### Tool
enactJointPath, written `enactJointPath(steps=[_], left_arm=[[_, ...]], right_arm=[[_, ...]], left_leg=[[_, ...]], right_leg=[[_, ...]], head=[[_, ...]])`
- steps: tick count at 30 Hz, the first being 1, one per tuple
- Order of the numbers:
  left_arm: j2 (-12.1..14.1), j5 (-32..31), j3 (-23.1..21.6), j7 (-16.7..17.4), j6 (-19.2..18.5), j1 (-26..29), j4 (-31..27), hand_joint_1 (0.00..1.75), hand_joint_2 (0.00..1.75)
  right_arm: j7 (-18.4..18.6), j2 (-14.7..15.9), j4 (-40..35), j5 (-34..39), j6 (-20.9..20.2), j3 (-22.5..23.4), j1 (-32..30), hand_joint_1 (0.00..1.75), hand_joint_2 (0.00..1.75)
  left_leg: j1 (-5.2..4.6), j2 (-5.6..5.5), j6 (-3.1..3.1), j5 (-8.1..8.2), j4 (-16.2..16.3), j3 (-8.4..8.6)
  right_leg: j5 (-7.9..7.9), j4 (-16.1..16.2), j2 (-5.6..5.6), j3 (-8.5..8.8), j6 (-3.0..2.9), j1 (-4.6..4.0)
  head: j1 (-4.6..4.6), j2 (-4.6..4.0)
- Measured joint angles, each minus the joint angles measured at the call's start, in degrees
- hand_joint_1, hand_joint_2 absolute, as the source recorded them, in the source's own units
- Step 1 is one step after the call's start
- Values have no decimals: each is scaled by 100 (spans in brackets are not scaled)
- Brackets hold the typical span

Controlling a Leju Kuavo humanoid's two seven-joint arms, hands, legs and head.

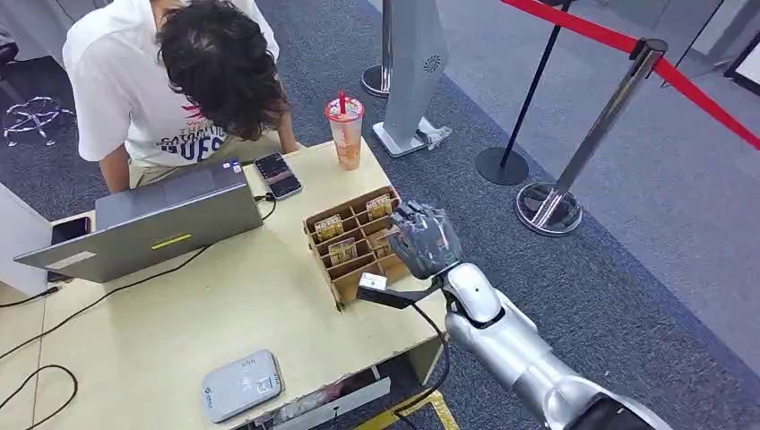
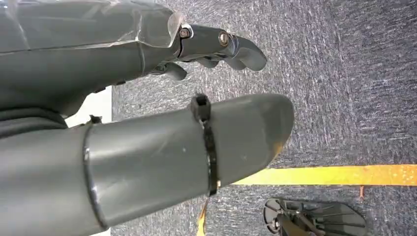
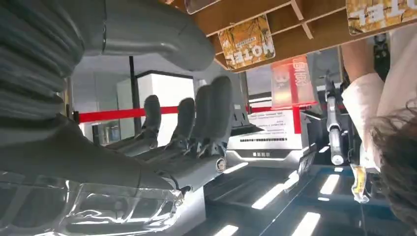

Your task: Pass the card to the sensor for recognition and then transmit it.

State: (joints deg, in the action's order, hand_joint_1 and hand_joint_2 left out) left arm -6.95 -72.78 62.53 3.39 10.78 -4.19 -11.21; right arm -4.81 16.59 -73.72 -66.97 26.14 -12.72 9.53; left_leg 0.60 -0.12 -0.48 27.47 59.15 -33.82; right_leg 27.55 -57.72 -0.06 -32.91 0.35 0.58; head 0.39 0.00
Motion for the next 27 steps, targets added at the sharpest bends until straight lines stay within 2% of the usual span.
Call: enactJointPath(steps=[1, 2, 5, 6, 8, 9, 15, 16, 20, 24, 27], left_arm=[[0, 0, 0, 0, -4, 0, 0, 0, 0], [0, -5, 0, 0, -7, -1, 0, 0, 0], [0, -7, 0, 0, -13, -1, 0, 0, 0], [2, -7, 0, 0, -15, -1, 0, 0, 0], [2, -7, 0, 0, -17, -1, 0, 0, 0], [2, -7, 0, 0, -17, -1, 0, 0, 0], [2, 11, 0, 0, -28, -1, 0, 0, 0], [2, 13, 0, 2, -31, -1, 0, 0, 0], [2, 26, 0, 2, -33, -1, 0, 0, 0], [2, 41, 0, 11, -35, -1, 0, 0, 0], [2, 61, 0, 11, -35, -1, 0, 0, 0]], right_arm=[[0, -5, 20, 0, -15, -4, 10, 99, 175], [0, -11, 48, 0, -15, -11, 15, 94, 175], [-15, -29, 114, 0, -52, -31, 33, 103, 175], [-17, -37, 140, 0, -63, -37, 41, 99, 175], [-17, -48, 179, 0, -90, -52, 49, 103, 175], [-17, -57, 201, 0, -90, -61, 54, 98, 175], [-20, -142, 308, -4, -155, -127, 125, 101, 175], [-26, -153, 323, -9, -168, -138, 144, 94, 175], [-59, -184, 396, -9, -214, -157, 216, 103, 175], [-79, -206, 463, -2, -229, -170, 264, 101, 175], [-85, -221, 516, 0, -249, -186, 304, 108, 175]], left_leg=[[0, 0, 0, 0, 0, 0], [0, 0, 0, 0, 0, 0], [0, 0, 0, 0, 0, -1], [0, 0, 0, 0, 0, -1], [0, 0, 0, 0, 0, -1], [0, -1, 0, 0, 0, -1], [0, 0, 0, 0, 0, -1], [0, 0, 0, 0, 0, -1], [0, 0, 0, 0, 0, -1], [0, -1, 0, 0, 0, -2], [0, -1, 0, 0, 0, -2]], right_leg=[[0, 0, 0, 0, 0, 0], [0, 0, 0, 0, 0, 0], [0, 0, 0, 0, 0, 0], [0, 0, 0, 0, 0, 0], [0, 0, 0, 0, 0, 0], [0, 0, 0, 0, 0, 0], [0, 0, 0, 0, 0, 0], [0, 0, 0, 0, 0, 0], [0, 0, 0, 0, 0, 0], [0, 0, 0, 0, 0, 0], [0, 0, 0, 0, 0, 0]], head=[[0, 0], [0, 0], [0, 0], [0, 0], [0, 0], [0, 0], [0, 0], [0, 0], [0, 0], [2, 0], [0, 0]])
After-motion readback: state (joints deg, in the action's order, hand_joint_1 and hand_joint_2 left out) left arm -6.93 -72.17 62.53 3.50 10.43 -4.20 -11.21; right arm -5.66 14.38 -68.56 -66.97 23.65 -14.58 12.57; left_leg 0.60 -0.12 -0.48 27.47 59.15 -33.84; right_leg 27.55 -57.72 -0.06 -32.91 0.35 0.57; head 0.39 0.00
